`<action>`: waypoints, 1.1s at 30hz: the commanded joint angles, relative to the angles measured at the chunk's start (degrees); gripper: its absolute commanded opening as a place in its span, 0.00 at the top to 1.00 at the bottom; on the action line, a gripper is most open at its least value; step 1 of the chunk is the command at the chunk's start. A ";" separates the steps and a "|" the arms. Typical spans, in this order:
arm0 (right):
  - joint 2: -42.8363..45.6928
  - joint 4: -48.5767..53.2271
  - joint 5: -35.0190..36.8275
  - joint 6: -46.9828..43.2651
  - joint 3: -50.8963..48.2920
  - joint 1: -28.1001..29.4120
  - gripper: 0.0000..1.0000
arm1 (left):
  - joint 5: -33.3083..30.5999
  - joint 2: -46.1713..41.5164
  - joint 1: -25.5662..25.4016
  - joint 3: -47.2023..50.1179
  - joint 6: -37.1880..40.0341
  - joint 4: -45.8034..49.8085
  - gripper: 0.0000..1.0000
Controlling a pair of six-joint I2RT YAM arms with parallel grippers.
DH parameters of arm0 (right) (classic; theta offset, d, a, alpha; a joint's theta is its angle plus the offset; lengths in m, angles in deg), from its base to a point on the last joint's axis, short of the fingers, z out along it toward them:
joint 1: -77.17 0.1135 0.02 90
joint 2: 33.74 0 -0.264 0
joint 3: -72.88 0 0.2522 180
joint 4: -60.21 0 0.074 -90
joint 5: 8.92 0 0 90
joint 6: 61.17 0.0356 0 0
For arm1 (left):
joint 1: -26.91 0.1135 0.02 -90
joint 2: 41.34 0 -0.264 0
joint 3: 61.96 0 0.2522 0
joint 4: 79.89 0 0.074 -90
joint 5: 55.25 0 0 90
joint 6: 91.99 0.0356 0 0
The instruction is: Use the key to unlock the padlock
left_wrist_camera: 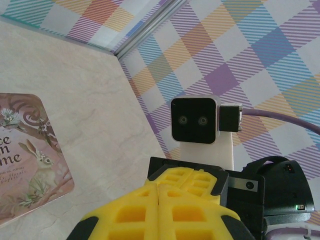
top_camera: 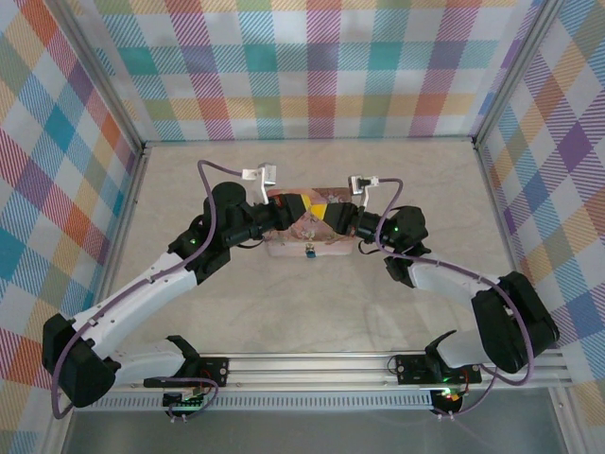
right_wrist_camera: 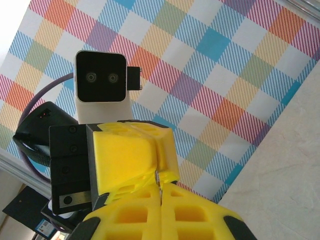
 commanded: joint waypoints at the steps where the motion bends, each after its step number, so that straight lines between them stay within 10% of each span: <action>1: 3.61 2.31 0.25 -3.83 -0.32 0.07 1.00 | -1.85 -2.05 -0.37 0.81 0.35 -0.29 1.00; 29: 10.84 15.03 1.21 -11.13 0.49 -0.90 1.00 | -1.55 -2.86 -0.35 1.78 0.10 -0.05 1.00; 33: 11.34 19.56 -2.13 -13.51 2.86 -0.81 1.00 | -0.27 -2.16 -0.26 0.43 -0.08 0.44 0.56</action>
